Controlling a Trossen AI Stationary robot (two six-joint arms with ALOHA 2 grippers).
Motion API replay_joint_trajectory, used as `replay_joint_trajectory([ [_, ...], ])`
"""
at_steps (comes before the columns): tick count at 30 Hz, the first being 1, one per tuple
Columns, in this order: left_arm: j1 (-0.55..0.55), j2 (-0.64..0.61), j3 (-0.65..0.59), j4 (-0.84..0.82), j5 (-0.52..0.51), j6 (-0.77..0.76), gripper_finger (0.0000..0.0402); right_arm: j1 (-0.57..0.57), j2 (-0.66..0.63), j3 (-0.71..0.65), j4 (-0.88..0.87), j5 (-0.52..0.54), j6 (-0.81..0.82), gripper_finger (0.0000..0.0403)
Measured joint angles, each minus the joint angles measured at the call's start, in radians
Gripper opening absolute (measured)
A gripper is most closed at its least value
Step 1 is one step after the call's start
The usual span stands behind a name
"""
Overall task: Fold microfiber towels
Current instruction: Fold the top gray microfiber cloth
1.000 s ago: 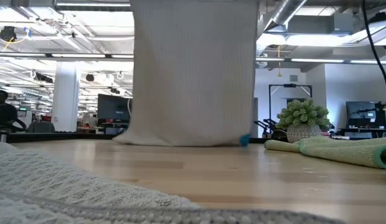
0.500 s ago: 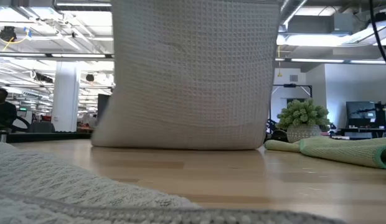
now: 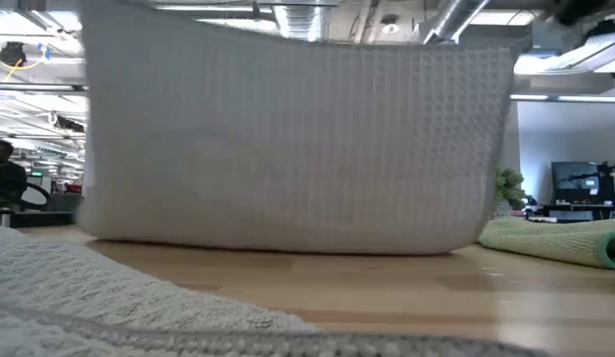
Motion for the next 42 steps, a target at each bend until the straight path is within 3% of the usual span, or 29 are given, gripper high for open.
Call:
replay_joint_trajectory([
  [10,-0.044,0.146,0.000,0.026,0.193,-0.348,0.0000,0.014,-0.001,-0.179,0.297,-0.122,0.016,0.0002],
  [19,-0.044,0.161,0.000,-0.003,0.243,-0.455,0.0000,-0.072,-0.001,-0.239,0.345,-0.129,-0.004,0.0003],
  [34,0.182,0.154,-0.125,0.000,0.179,-0.170,0.0000,-0.446,-0.001,-0.238,0.268,-0.169,-0.306,0.0004],
  [42,0.285,0.050,-0.282,0.001,0.098,-0.140,0.0000,-0.581,-0.001,-0.238,0.264,-0.178,-0.430,0.0004],
])
